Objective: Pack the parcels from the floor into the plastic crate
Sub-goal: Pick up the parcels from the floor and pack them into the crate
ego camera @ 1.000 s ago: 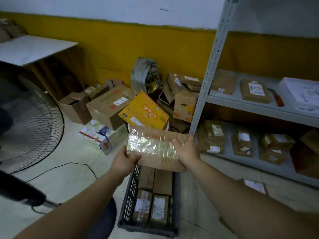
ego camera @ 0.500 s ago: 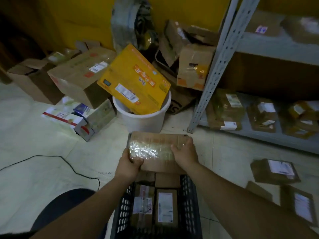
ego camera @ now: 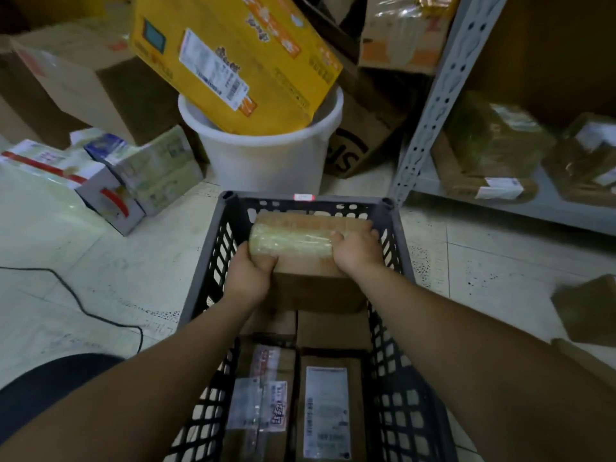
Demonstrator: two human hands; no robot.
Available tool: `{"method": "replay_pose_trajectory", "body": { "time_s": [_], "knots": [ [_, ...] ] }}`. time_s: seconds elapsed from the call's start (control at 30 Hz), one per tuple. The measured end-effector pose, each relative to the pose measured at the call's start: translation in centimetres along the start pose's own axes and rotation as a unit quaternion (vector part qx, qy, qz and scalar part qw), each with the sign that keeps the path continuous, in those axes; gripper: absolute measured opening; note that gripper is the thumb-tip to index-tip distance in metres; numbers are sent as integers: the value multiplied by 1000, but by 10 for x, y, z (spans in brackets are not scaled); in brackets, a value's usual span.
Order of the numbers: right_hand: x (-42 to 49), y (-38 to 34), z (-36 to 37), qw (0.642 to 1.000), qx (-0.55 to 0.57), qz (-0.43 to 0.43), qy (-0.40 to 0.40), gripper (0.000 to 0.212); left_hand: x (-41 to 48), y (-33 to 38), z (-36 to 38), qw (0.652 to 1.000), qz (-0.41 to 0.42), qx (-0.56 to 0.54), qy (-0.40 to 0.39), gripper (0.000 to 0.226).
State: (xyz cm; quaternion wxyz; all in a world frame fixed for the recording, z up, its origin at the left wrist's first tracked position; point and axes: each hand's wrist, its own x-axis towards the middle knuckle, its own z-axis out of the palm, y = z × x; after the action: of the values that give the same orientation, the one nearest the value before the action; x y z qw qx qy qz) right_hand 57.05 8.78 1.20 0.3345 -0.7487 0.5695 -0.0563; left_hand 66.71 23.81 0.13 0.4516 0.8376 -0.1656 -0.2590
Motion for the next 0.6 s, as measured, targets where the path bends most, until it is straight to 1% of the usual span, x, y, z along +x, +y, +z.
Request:
{"method": "replay_pose_trajectory", "body": {
  "time_s": [0.1, 0.23, 0.4, 0.6],
  "knots": [
    [8, 0, -3, 1000, -10, -19, 20, 70, 6, 4, 3, 1000, 17, 2, 10, 43],
    [5, 4, -3, 999, -22, -31, 24, 66, 4, 9, 6, 1000, 14, 7, -8, 48],
    [0, 9, -2, 981, -142, -121, 41, 66, 7, 7, 12, 1000, 2, 11, -9, 48],
    [4, 9, -6, 965, -205, -157, 31, 62, 7, 9, 20, 1000, 8, 15, -4, 49]
  ]
}}
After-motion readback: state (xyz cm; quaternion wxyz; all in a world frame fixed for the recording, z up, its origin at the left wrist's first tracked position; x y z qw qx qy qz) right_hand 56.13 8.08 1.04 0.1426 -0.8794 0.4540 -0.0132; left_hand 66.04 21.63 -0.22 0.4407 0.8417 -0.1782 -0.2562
